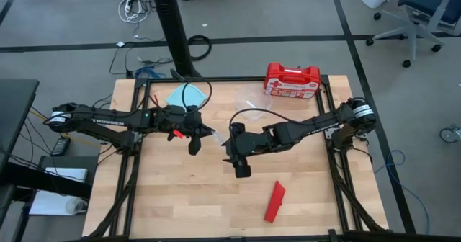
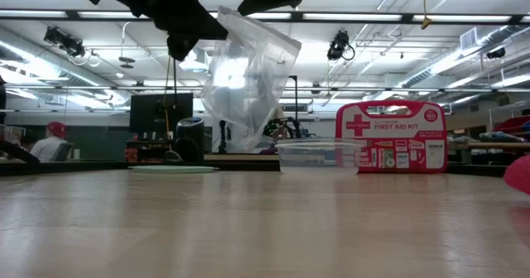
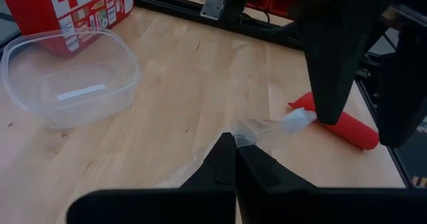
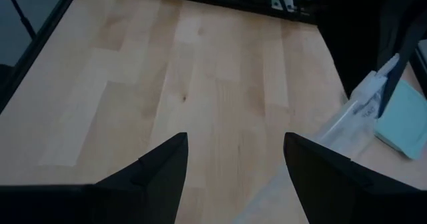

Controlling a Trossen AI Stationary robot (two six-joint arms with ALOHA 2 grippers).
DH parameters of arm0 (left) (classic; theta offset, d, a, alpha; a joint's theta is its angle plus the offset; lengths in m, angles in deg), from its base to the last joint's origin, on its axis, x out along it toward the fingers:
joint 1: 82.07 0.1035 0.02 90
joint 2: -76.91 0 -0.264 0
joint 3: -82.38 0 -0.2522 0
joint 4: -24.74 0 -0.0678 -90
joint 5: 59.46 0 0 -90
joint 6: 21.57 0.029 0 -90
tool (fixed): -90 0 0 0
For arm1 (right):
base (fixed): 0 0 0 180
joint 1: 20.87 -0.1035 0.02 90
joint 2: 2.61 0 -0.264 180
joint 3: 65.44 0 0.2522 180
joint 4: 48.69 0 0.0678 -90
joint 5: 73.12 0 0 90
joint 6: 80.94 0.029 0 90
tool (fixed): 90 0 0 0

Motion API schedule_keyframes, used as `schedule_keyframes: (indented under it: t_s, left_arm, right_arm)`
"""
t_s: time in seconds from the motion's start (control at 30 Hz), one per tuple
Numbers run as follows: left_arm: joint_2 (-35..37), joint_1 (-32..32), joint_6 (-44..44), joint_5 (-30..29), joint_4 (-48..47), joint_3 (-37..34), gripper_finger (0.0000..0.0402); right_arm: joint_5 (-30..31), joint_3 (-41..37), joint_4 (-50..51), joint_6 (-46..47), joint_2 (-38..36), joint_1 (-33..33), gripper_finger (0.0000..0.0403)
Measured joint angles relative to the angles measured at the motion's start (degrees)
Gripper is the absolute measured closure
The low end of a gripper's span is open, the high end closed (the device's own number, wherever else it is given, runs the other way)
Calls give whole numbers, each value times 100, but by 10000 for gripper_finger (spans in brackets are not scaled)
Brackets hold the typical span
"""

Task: Roll bandage
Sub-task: Open the transparent zip bag

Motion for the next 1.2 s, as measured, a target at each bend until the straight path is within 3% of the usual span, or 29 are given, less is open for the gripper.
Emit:
schedule_keyframes:
  t_s: [1.2]
  left_arm:
    - [0, -2, 24, 101, -179, 0, 401]
  right_arm:
    - [122, 68, 60, -20, -59, 120, 158]
